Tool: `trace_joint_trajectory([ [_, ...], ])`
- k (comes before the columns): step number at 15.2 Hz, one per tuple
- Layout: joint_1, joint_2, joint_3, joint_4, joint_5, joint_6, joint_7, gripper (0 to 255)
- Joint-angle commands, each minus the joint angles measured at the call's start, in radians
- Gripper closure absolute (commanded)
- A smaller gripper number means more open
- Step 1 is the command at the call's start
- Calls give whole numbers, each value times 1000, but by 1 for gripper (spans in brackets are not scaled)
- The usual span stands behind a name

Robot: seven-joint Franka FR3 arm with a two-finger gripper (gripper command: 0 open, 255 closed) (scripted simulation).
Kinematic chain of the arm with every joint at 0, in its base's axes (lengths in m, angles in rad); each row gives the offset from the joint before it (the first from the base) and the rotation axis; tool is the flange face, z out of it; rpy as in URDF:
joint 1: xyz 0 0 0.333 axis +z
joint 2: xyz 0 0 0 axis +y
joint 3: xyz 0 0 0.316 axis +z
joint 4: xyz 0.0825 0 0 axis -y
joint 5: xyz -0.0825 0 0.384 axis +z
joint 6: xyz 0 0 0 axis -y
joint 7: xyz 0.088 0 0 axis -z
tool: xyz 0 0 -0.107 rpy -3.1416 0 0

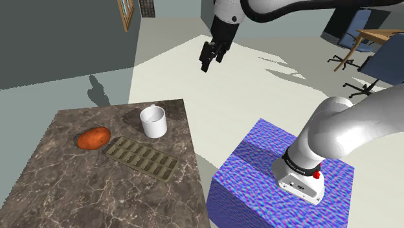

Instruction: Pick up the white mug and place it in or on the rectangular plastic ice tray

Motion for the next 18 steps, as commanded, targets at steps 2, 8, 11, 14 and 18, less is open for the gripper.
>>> trace_joint_trajectory([
  [2, 9, 69, 50, 6, 2, 59, 50, 0],
  [8, 15, 251, 153, 65, -28, 166, 165, 0],
  [11, 17, 353, 202, 110, -65, 210, 231, 0],
  [14, 21, 461, 246, 166, -119, 245, 305, 0],
  [18, 40, 616, 287, 259, -213, 274, 410, 0],
])
